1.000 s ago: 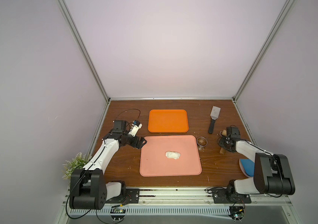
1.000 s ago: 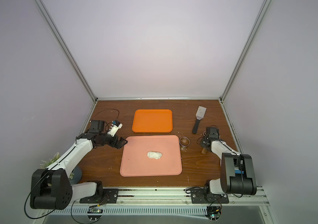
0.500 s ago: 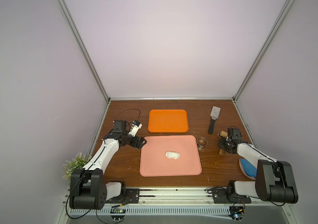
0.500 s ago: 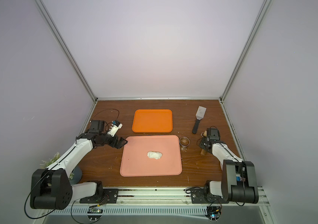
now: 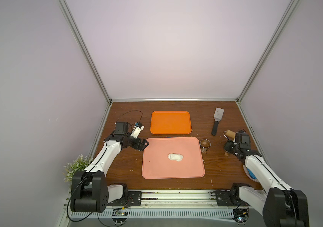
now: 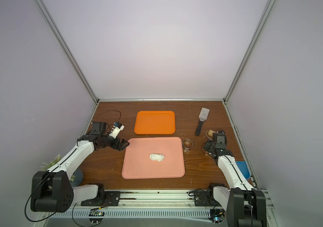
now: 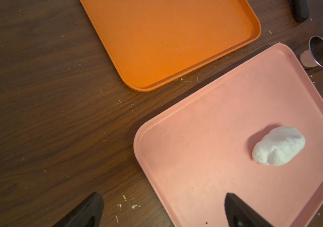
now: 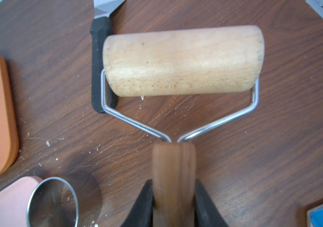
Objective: Roll out the dumpling wrappers from the dough
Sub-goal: Pick up the rolling pin from the center of the board.
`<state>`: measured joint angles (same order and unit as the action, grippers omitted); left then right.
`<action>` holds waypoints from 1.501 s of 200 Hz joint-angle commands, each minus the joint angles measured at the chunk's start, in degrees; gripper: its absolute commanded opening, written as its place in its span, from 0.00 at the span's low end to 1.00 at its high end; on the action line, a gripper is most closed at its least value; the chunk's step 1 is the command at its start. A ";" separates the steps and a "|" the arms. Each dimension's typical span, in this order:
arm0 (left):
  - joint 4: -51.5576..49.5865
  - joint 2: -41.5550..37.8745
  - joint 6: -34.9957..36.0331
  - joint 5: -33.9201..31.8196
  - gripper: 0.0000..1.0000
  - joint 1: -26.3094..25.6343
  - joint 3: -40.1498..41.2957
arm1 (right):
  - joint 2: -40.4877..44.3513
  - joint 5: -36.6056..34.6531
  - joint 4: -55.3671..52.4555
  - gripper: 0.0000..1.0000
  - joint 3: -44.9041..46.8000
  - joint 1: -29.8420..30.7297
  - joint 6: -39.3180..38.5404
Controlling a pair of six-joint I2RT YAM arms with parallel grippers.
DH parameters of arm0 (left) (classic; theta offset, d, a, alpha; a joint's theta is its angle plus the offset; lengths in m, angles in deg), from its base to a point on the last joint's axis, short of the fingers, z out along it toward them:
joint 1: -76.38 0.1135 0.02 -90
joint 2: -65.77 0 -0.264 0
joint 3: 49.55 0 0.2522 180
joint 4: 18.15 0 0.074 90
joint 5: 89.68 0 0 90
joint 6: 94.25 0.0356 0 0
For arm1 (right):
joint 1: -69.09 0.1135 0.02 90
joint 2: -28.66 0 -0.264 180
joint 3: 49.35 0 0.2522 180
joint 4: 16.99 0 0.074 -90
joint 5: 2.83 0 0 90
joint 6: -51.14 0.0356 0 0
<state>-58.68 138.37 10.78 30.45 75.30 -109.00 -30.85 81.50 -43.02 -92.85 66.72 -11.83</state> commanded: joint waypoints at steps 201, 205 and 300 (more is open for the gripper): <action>-7.96 -1.05 -4.82 21.95 0.99 -3.73 -20.93 | -3.66 -29.35 27.18 0.00 -19.77 58.26 -11.42; -7.95 -1.32 -5.11 23.12 0.99 -3.75 -20.85 | -4.53 -30.39 28.12 0.00 -20.28 59.60 -12.00; -7.87 -5.88 -5.80 34.21 0.93 -4.54 -17.62 | -20.37 -37.97 41.14 0.00 -28.92 72.19 -15.44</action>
<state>-65.91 132.88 5.33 62.17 71.36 -126.03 -50.36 47.23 -10.00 -117.55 137.58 -26.23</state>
